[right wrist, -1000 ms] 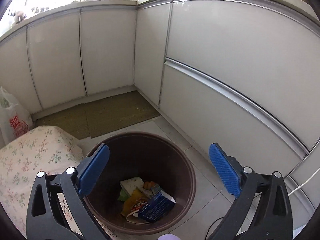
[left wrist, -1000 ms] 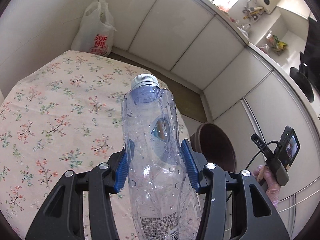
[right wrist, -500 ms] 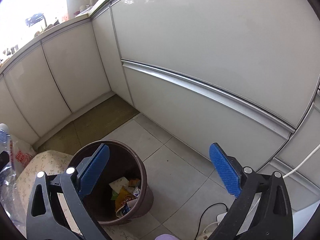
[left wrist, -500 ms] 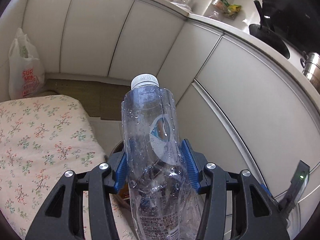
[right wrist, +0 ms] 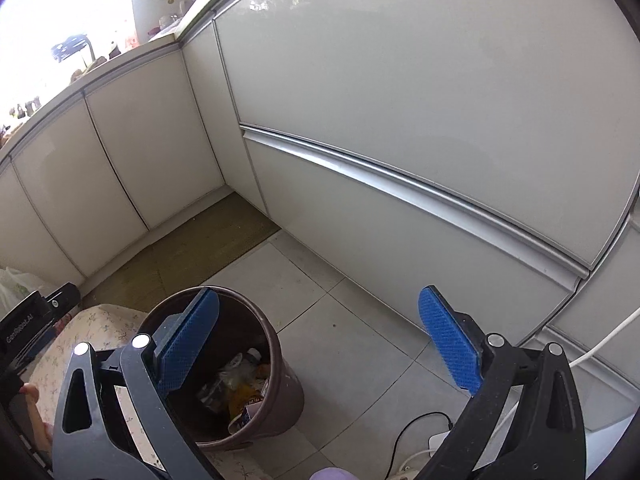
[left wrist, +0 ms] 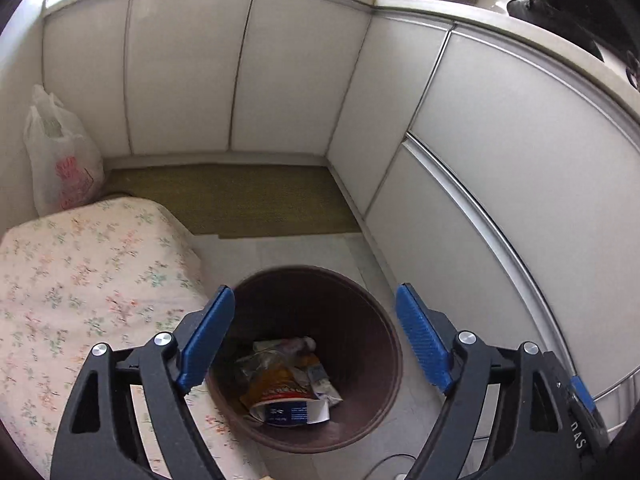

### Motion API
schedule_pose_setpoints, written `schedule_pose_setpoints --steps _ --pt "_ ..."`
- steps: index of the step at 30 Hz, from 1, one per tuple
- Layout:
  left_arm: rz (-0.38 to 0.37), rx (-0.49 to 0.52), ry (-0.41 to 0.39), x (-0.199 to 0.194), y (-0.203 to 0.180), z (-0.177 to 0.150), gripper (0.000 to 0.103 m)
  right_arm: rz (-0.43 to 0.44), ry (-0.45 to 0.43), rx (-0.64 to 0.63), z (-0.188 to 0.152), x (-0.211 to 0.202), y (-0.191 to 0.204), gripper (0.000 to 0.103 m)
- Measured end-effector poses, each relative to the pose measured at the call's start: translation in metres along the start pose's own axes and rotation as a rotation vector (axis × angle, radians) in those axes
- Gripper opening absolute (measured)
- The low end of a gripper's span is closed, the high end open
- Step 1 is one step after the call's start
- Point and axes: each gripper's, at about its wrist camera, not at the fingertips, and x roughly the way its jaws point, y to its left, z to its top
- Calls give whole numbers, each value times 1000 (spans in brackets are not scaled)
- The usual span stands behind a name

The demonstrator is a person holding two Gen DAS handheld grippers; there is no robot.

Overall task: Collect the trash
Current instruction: 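Carry the plastic bottle over the brown bin and open the left tool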

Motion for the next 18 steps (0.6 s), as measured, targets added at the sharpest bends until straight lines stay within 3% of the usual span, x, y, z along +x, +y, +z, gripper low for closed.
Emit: schedule_pose_setpoints --steps 2,3,4,6,8,12,15,18 --pt "148 80 -129 -39 1 -5 87 15 -31 -27 -3 -12 7 96" --pt "208 111 -196 -59 1 -9 94 36 -46 -46 -5 -21 15 96" --pt "273 143 -294 -90 4 -16 97 59 -57 -62 -6 -28 21 96" --pt "325 163 -429 -135 12 -31 97 122 -79 -95 -13 -47 35 96" --pt "316 117 -505 -178 33 -48 97 182 -112 -130 -28 -77 48 96" --pt "269 44 -372 -214 82 -77 97 244 -203 -172 -61 -135 69 96" --pt "342 47 -416 -234 104 -108 97 298 -210 -195 -80 -157 80 96" --pt "336 5 -386 -239 124 -125 97 317 -231 -256 -105 -171 96 96"
